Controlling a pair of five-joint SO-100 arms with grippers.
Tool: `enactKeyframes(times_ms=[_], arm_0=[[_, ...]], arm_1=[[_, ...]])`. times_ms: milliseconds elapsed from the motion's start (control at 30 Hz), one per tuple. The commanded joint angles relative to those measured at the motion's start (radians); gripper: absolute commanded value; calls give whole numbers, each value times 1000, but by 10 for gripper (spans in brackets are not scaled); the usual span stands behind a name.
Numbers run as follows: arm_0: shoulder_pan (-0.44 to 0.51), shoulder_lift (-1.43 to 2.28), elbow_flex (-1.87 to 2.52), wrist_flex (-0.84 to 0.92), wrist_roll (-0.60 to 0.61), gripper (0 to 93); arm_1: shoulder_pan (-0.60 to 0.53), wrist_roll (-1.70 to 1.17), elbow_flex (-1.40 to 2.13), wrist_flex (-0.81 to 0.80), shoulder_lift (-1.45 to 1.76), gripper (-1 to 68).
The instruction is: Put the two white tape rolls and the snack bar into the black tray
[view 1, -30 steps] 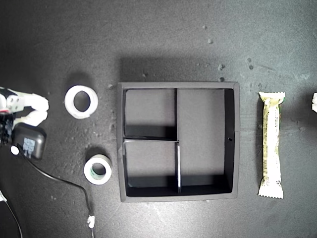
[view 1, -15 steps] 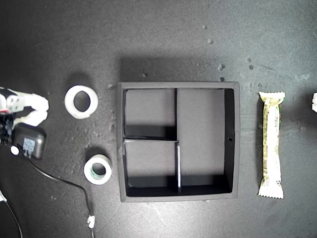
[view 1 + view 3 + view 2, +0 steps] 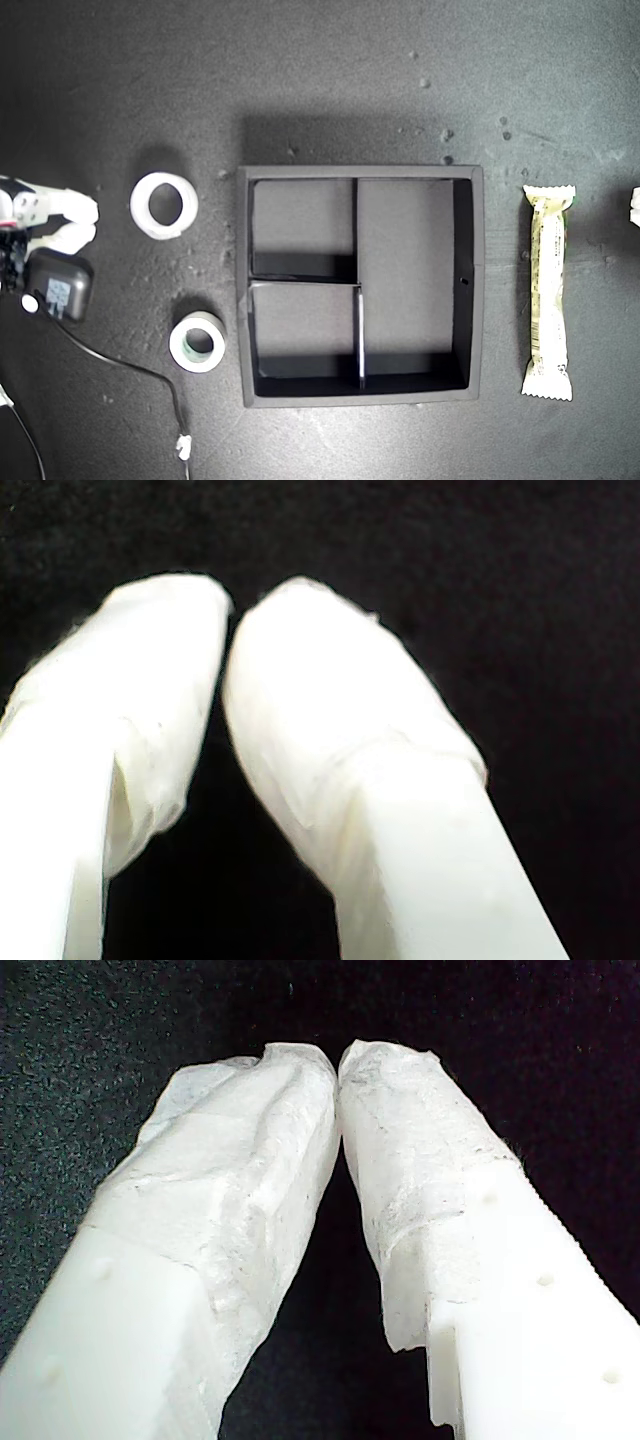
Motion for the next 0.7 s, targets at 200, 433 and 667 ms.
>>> enactKeyframes(times_ms=[200, 433, 667], arm_0=[[11, 51, 57, 38, 11, 1], [-92, 49, 57, 32, 61, 1], [-89, 49, 57, 37, -103, 1]], arm_1=[[-6, -198, 12, 2, -5, 0], [-6, -198, 12, 2, -5, 0], [17, -179, 12, 2, -5, 0]])
